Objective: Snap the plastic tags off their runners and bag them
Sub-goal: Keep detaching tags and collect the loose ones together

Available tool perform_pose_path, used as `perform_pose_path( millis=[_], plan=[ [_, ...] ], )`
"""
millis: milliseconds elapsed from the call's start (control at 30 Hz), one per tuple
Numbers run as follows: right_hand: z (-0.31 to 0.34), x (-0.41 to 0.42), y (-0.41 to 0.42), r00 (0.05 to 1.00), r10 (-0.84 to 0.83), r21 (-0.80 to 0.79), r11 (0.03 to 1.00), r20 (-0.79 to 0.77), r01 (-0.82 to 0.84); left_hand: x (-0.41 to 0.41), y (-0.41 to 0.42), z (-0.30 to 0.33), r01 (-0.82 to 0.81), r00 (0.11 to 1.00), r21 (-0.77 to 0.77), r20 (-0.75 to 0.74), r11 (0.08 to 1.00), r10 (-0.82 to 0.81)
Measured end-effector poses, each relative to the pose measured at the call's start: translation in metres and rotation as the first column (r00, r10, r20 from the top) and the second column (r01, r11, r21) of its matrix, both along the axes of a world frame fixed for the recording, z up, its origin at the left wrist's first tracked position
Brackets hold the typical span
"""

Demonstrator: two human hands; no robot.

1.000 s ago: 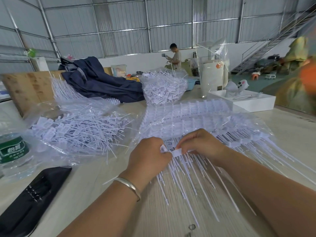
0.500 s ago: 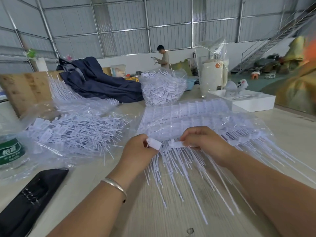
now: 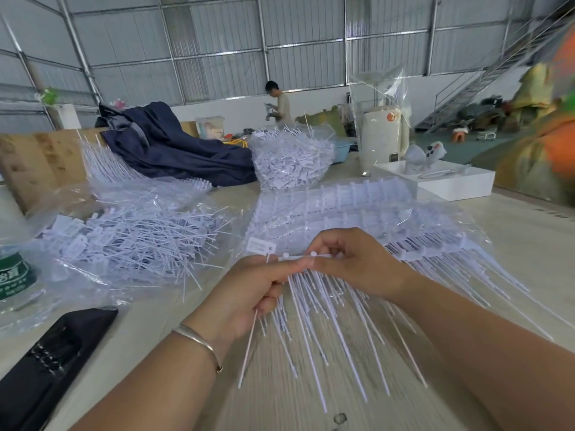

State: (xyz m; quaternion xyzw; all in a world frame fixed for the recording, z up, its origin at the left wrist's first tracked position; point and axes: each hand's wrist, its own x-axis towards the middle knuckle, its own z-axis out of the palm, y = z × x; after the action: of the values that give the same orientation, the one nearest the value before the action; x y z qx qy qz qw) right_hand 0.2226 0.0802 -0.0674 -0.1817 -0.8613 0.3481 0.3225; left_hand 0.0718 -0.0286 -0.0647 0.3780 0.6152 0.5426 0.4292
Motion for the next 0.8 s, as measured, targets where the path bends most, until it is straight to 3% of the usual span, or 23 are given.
perform_pose_path(
  millis=[167,300,367,433,467,500,567,600,800],
  plan=[
    [0.0,0.007,0.008,0.999,-0.039,-0.07,0.997,-0.012,0.038,-0.008,0.002,-0.003,-0.067,0.985,-0.004,0.159,0.998,0.066],
    [0.002,0.009,0.009,0.996,-0.092,-0.029,0.995,0.012,0.092,-0.007,0.001,-0.004,-0.047,0.965,0.012,0.26,0.999,0.043],
    [0.002,0.008,0.01,0.976,-0.185,0.155,0.974,0.112,0.167,-0.005,0.001,-0.004,-0.035,0.95,0.035,0.311,0.999,0.023],
    [0.005,0.007,0.005,0.911,-0.359,0.426,0.87,0.202,0.248,-0.003,0.001,-0.004,-0.033,0.913,0.077,0.408,0.996,-0.001],
    [0.006,0.007,0.005,0.897,-0.387,0.482,0.84,0.214,0.248,-0.001,0.001,-0.003,-0.035,0.888,0.097,0.46,0.995,-0.014],
    [0.008,0.007,0.004,0.909,-0.349,0.425,0.876,0.227,0.23,-0.002,0.001,-0.002,-0.022,0.862,0.126,0.505,0.992,-0.045],
    [0.013,0.009,0.0,0.977,-0.136,0.07,0.99,0.161,0.126,0.002,0.0,0.0,0.017,0.827,0.182,0.551,0.983,-0.116],
    [0.015,0.01,-0.001,0.992,-0.04,-0.063,0.997,0.12,0.048,0.004,0.0,0.002,0.038,0.817,0.195,0.558,0.98,-0.143],
    [0.012,0.003,-0.01,0.983,0.181,-0.271,0.948,0.03,-0.166,0.012,-0.002,0.002,0.184,0.743,0.189,0.616,0.965,-0.262]
  ],
)
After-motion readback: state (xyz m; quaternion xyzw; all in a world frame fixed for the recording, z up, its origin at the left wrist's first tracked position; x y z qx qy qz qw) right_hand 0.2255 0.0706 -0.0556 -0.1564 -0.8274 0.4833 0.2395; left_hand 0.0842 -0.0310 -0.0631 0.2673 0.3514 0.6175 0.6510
